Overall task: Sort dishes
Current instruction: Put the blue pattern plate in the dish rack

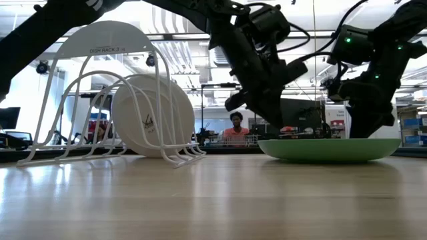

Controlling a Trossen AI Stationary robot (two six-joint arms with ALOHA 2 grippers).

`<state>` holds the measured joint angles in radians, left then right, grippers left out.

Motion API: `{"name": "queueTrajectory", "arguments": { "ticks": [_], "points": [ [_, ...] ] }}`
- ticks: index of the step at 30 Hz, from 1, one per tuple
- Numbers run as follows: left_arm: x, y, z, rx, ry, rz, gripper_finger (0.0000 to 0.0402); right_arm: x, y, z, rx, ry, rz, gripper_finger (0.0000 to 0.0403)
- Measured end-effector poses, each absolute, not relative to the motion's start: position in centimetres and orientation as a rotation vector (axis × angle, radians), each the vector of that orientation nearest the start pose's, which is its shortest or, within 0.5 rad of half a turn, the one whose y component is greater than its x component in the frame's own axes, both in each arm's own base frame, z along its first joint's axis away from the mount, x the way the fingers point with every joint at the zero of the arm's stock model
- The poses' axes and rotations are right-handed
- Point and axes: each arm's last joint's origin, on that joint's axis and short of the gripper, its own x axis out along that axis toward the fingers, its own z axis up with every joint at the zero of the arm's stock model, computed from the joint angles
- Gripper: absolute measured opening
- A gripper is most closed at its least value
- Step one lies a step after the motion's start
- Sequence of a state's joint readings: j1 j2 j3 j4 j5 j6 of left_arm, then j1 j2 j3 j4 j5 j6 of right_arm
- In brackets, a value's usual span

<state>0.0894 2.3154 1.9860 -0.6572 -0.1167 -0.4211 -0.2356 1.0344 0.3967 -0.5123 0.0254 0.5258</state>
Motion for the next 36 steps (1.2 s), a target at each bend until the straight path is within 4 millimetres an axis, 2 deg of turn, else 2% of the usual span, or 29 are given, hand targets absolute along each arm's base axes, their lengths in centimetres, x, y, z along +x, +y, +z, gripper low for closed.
{"name": "queueTrajectory", "arguments": {
  "ticks": [8,14,22,27,36],
  "points": [
    [49.7,5.5,19.3,-0.39,0.904,0.601,0.0,16.3,-4.0,13.6,0.573,1.046,-0.521,0.0002],
    [49.1,5.7,19.0,-0.43,0.948,0.649,0.0,16.7,-4.1,13.4,0.56,1.023,-0.508,0.0002],
    [49.1,6.6,19.1,-0.489,0.921,0.691,0.0003,16.8,-4.1,12.8,0.568,0.985,-0.506,0.0002],
    [49.1,6.5,19.1,-0.496,0.917,0.696,0.0032,16.8,-4.1,12.7,0.572,0.98,-0.508,0.0002],
    [48.9,6.7,19.1,-0.459,0.904,0.761,0.0119,16.9,-4.1,12.7,0.574,0.971,-0.506,0.0002]
  ]
}}
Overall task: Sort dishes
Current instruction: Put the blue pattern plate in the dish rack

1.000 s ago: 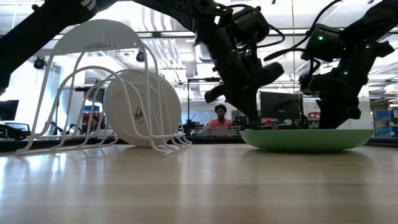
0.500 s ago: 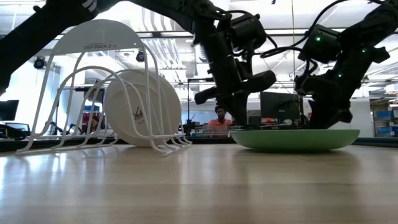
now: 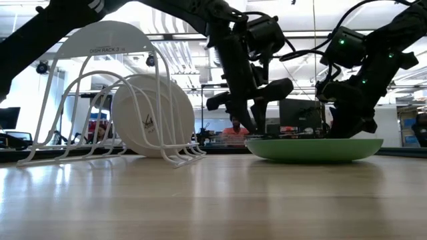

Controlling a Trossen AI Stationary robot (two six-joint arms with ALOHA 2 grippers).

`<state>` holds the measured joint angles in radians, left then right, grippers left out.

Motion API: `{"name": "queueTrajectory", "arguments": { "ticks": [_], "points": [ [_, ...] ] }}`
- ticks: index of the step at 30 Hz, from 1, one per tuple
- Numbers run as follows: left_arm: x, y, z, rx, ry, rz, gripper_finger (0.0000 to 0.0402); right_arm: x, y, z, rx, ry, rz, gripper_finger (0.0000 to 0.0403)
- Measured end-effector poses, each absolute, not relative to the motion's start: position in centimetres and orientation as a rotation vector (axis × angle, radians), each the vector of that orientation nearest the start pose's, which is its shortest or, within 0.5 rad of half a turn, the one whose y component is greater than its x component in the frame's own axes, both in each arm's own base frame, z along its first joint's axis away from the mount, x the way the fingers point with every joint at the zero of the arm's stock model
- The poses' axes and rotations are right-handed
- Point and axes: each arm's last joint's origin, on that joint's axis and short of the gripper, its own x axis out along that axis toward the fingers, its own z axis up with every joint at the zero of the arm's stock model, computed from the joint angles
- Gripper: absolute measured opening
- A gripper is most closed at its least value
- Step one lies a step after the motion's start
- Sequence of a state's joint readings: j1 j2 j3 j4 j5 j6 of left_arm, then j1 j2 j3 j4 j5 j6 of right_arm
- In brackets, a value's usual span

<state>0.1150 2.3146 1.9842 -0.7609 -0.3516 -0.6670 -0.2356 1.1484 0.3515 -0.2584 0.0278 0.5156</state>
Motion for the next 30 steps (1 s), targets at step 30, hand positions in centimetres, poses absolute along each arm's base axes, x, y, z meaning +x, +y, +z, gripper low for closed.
{"name": "queueTrajectory", "arguments": {
  "ticks": [30],
  "points": [
    [48.84,6.49,18.27,-0.491,0.944,0.724,0.0157,16.96,-4.16,12.67,0.575,0.956,-0.503,0.0002]
  ]
}}
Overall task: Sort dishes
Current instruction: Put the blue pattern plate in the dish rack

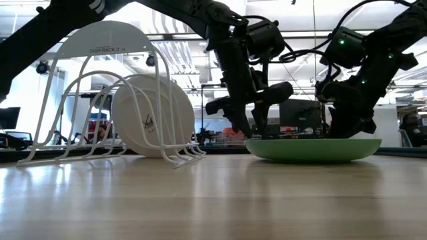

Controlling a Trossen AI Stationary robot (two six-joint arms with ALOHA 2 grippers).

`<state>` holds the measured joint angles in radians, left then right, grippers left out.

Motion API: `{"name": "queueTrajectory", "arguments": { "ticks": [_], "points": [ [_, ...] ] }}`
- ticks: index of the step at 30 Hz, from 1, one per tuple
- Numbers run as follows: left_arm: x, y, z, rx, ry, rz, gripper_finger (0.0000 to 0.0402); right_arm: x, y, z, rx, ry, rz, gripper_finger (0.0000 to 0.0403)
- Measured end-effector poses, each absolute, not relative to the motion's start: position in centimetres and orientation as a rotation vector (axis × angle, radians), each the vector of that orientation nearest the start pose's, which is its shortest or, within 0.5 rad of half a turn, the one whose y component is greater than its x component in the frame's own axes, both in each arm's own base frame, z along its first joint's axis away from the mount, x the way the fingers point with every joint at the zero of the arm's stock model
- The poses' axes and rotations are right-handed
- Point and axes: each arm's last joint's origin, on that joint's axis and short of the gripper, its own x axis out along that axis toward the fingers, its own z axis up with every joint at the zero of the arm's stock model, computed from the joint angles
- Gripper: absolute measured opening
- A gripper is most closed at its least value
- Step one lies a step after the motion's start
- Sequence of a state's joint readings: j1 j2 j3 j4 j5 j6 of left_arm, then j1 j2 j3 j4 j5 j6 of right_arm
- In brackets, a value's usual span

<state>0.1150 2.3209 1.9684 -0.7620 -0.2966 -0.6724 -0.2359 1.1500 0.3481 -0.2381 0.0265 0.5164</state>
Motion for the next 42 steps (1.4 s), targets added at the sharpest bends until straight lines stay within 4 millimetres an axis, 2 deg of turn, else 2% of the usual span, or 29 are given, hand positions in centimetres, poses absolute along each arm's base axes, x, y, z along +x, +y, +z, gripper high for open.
{"name": "queueTrajectory", "arguments": {
  "ticks": [7,14,17,42],
  "points": [
    [48.8,6.5,18.2,-0.49,0.947,0.725,0.0157,17.0,-4.2,12.7,0.576,0.944,-0.499,0.0002],
    [49.3,6.7,16.2,-0.497,0.978,0.719,0.0157,17.1,-4.2,12.7,0.578,0.942,-0.5,0.0002],
    [49.3,6.7,16.1,-0.504,0.98,0.715,0.0157,17.1,-4.2,12.7,0.581,0.94,-0.501,0.0002],
    [50.4,7.1,19.6,-0.376,0.932,0.65,0.0155,17.2,-4.3,12.7,0.562,0.912,-0.527,0.0002]
  ]
}}
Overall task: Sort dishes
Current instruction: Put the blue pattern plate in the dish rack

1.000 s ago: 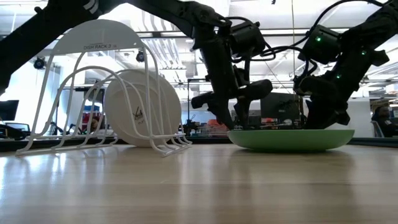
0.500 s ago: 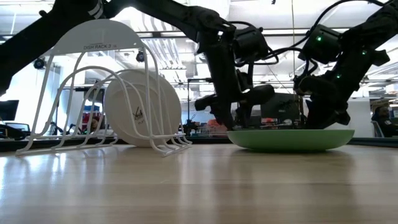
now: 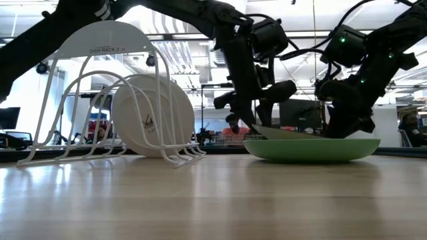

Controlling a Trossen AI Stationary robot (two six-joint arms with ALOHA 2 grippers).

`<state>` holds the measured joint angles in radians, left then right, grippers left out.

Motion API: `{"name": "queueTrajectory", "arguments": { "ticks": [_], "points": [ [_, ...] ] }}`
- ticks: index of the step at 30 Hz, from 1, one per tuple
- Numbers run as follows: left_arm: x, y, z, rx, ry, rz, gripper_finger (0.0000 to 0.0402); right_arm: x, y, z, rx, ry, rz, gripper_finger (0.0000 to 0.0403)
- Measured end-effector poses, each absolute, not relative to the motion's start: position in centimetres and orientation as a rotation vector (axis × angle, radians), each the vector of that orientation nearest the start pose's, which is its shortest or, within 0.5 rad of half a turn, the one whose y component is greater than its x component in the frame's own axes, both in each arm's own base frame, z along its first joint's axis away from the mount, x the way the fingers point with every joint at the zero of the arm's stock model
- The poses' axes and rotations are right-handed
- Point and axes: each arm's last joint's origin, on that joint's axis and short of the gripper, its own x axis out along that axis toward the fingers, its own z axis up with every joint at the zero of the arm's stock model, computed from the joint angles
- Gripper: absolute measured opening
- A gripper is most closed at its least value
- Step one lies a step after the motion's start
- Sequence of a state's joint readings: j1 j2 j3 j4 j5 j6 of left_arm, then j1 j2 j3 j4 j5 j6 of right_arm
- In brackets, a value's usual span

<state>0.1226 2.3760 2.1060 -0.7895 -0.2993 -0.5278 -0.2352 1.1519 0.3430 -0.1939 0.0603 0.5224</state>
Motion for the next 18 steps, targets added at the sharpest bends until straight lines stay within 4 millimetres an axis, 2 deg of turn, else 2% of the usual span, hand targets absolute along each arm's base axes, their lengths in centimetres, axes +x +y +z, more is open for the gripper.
{"name": "queueTrajectory", "arguments": {
  "ticks": [12,18],
  "points": [
    [51.1,7.3,23.0,-0.349,0.838,0.621,0.0153,17.6,-4.5,13.0,0.526,0.845,-0.527,0.0002],
    [50.9,7.2,23.5,-0.348,0.855,0.619,0.0153,17.6,-4.5,12.9,0.515,0.836,-0.541,0.0002]
  ]
}}
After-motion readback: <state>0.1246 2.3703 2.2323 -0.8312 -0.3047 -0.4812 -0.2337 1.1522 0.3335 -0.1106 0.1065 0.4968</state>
